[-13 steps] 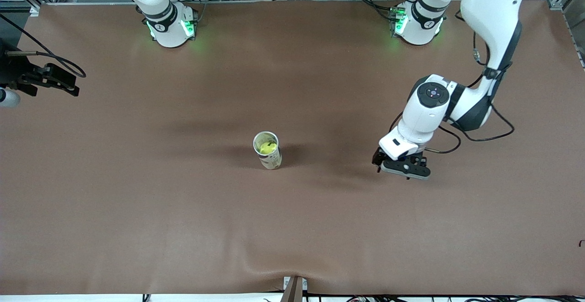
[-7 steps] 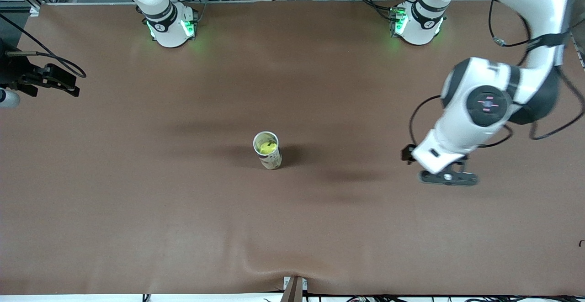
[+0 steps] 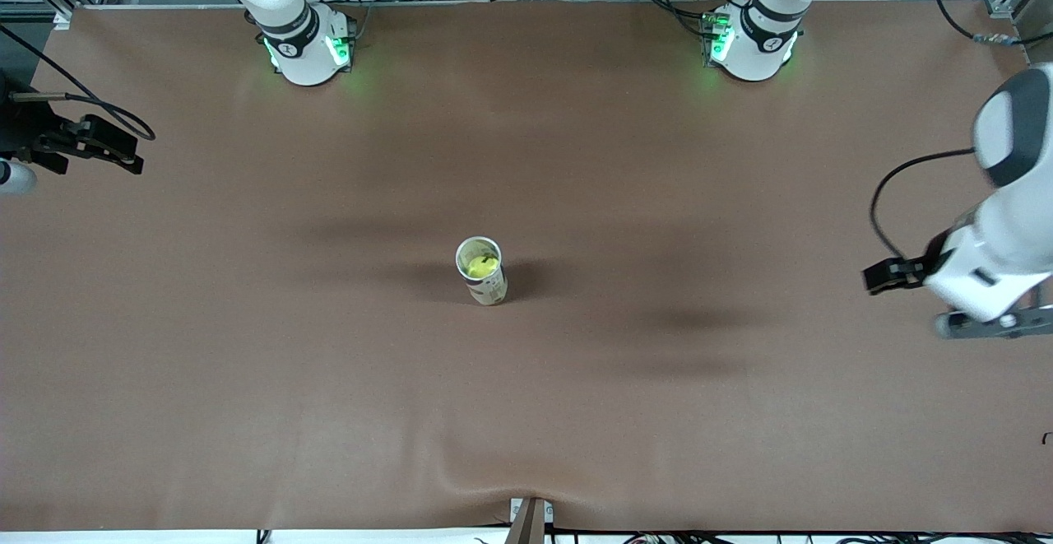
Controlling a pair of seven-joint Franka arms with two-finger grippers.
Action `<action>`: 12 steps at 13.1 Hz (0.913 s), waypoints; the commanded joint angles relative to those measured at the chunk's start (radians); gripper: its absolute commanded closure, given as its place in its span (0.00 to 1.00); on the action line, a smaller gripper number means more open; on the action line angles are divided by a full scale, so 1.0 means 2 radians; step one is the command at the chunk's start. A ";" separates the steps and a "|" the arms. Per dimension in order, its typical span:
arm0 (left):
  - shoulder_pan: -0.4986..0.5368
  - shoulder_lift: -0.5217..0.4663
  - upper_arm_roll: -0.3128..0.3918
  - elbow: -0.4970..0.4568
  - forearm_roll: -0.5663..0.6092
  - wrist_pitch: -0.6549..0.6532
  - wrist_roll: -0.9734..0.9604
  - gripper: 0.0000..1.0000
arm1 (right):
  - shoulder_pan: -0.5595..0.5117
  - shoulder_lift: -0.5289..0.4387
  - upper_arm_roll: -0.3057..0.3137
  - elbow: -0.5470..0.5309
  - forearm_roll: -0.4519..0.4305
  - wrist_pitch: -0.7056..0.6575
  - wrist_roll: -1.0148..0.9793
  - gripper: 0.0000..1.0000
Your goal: Insert tennis ball vertically with right arm
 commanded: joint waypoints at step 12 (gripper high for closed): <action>-0.103 -0.185 0.140 -0.106 -0.101 -0.085 0.055 0.00 | 0.000 -0.018 -0.001 -0.033 0.007 0.021 0.001 0.00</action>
